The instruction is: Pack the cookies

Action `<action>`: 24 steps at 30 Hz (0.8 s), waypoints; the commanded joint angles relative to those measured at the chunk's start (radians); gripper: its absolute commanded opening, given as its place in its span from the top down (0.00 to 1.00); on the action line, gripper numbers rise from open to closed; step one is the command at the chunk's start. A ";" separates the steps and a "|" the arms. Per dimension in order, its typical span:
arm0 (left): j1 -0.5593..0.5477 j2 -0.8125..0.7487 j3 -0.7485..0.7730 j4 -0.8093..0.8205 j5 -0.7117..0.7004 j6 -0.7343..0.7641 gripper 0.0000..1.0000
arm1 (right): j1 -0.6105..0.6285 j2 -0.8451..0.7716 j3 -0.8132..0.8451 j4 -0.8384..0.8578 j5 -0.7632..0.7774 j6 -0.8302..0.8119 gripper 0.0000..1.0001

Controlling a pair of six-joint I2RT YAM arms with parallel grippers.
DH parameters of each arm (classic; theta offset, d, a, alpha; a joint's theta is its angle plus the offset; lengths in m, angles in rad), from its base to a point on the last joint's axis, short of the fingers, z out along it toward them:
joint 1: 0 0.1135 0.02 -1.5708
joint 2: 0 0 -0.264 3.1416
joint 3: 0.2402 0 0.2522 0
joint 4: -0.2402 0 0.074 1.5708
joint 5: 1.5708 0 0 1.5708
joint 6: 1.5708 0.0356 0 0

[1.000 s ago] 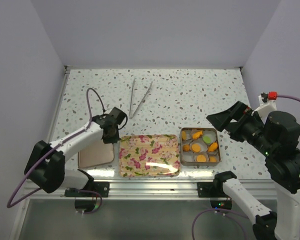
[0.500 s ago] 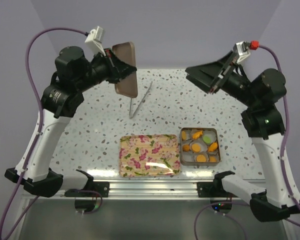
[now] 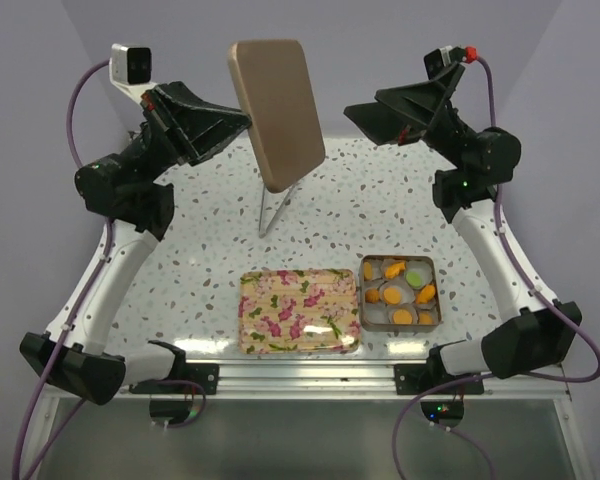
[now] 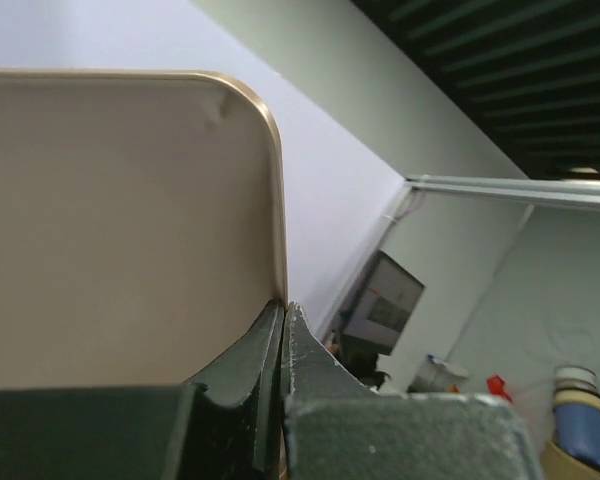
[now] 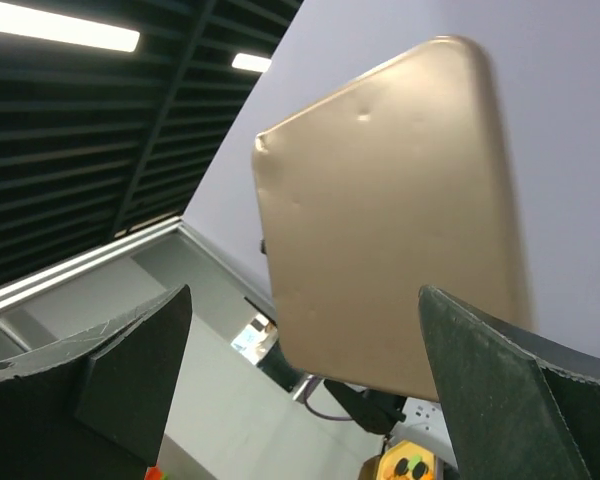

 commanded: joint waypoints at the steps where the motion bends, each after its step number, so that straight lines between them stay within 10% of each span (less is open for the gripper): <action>1: 0.005 -0.016 0.022 0.347 -0.033 -0.211 1.00 | -0.004 0.003 -0.036 0.238 -0.021 0.101 0.01; 24: 0.003 0.010 -0.055 0.520 -0.133 -0.283 1.00 | 0.148 0.069 0.168 -0.164 -0.098 -0.202 0.05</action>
